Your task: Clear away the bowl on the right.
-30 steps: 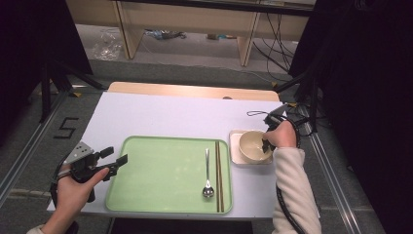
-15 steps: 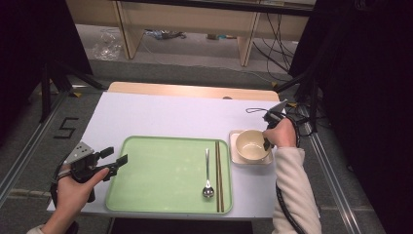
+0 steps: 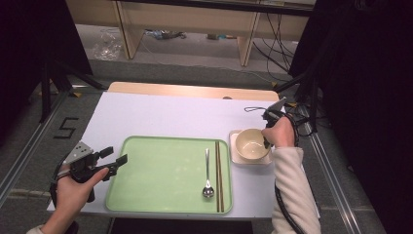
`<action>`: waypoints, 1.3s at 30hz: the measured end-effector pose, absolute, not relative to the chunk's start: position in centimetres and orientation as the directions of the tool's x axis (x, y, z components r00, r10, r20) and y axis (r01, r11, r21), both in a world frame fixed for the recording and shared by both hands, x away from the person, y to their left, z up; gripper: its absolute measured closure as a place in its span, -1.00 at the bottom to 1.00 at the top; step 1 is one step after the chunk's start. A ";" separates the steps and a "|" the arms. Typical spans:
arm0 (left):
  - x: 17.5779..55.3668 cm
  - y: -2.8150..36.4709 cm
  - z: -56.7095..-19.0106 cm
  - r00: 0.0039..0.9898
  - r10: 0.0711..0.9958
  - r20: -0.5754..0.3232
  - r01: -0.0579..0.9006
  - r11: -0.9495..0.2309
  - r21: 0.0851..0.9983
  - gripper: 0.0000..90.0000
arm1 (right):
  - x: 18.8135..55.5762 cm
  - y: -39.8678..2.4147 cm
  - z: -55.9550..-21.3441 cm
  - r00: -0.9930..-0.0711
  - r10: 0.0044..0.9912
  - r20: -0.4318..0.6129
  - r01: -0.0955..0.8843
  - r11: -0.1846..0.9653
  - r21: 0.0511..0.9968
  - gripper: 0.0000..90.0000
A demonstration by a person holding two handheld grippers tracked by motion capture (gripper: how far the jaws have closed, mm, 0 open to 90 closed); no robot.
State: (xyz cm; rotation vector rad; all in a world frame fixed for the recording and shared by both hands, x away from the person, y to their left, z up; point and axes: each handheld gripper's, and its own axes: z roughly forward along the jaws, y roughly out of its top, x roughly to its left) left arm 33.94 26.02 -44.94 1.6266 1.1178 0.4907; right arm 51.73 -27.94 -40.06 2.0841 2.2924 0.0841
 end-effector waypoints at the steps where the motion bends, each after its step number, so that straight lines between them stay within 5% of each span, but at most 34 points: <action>1: 33.9 26.0 -44.9 0.478 0.852 -0.213 0.420 -0.010 0.907 -0.29 | 51.8 -28.1 -40.0 -0.129 0.992 0.003 0.988 0.128 0.087 0.91; 4: 33.9 26.0 -45.0 0.480 0.851 -0.212 0.420 -0.010 0.908 -0.29 | 51.5 -27.5 -39.4 -0.065 0.998 -0.001 0.995 0.065 0.073 0.91; 5: 33.9 26.0 -44.9 0.481 0.850 -0.214 0.420 -0.009 0.907 -0.29 | 51.6 -27.9 -39.2 -0.140 0.990 -0.001 0.987 0.140 0.079 0.91; 8: 33.9 26.0 -44.9 0.478 0.852 -0.213 0.418 -0.007 0.908 -0.29 | 51.5 -27.6 -38.9 -0.132 0.991 0.006 0.986 0.131 0.107 0.91; 11: 33.9 26.0 -45.0 0.479 0.852 -0.212 0.419 -0.009 0.908 -0.29 | 51.2 -26.8 -38.5 -0.046 0.999 0.014 0.996 0.045 0.075 0.91; 18: 33.9 26.0 -44.9 0.478 0.852 -0.213 0.420 -0.009 0.908 -0.29 | 51.2 -27.0 -38.0 -0.134 0.991 0.011 0.986 0.132 0.102 0.91; 21: 33.9 26.0 -44.9 0.477 0.853 -0.212 0.420 -0.009 0.908 -0.29 | 51.0 -26.1 -37.5 -0.056 0.998 0.035 0.995 0.053 0.081 0.91; 24: 33.9 26.0 -44.9 0.477 0.853 -0.213 0.420 -0.009 0.908 -0.29 | 50.9 -26.6 -37.5 -0.158 0.987 0.008 0.979 0.155 0.129 0.91; 28: 33.9 26.0 -44.9 0.477 0.853 -0.213 0.420 -0.009 0.908 -0.29 | 50.6 -25.6 -37.1 -0.071 0.996 0.048 0.991 0.065 0.119 0.91; 34: 33.9 26.0 -44.9 0.477 0.853 -0.212 0.419 -0.009 0.908 -0.29 | 50.6 -25.6 -36.9 -0.165 0.986 0.022 0.979 0.161 0.122 0.91; 39: 33.9 26.0 -44.9 0.476 0.854 -0.212 0.419 -0.008 0.908 -0.29 | 50.3 -24.4 -36.7 -0.116 0.991 0.064 0.987 0.107 0.123 0.91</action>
